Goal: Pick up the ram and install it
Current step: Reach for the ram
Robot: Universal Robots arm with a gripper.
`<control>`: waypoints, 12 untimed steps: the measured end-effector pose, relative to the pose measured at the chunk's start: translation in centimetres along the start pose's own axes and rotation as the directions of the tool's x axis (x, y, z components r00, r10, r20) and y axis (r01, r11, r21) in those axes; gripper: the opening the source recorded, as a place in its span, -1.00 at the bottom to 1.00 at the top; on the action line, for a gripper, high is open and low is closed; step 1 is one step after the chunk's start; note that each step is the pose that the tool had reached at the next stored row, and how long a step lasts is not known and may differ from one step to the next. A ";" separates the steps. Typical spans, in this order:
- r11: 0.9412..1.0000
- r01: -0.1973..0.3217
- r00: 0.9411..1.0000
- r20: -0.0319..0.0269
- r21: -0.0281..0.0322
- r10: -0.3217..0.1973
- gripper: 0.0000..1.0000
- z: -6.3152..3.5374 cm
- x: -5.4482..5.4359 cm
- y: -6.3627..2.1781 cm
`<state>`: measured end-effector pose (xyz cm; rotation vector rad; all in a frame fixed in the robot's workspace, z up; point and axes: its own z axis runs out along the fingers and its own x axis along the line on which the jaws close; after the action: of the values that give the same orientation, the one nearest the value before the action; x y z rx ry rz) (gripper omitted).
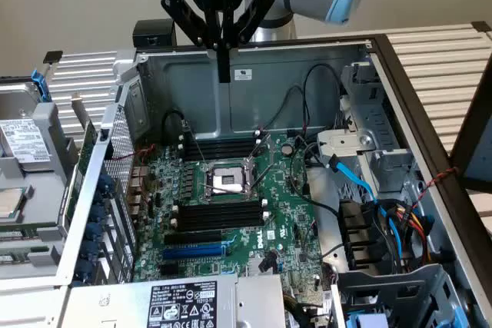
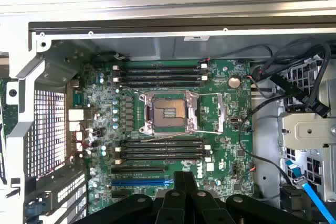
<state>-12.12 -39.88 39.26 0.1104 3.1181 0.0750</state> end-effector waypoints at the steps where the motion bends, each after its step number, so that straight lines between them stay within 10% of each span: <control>1: 1.000 0.000 1.000 0.000 0.000 0.000 -0.79 0.00 0.0 0.00; 12: 1.000 0.000 1.000 0.000 0.000 0.000 -0.79 0.00 0.0 0.00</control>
<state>-12.13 -39.88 39.26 0.1105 3.1181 0.0749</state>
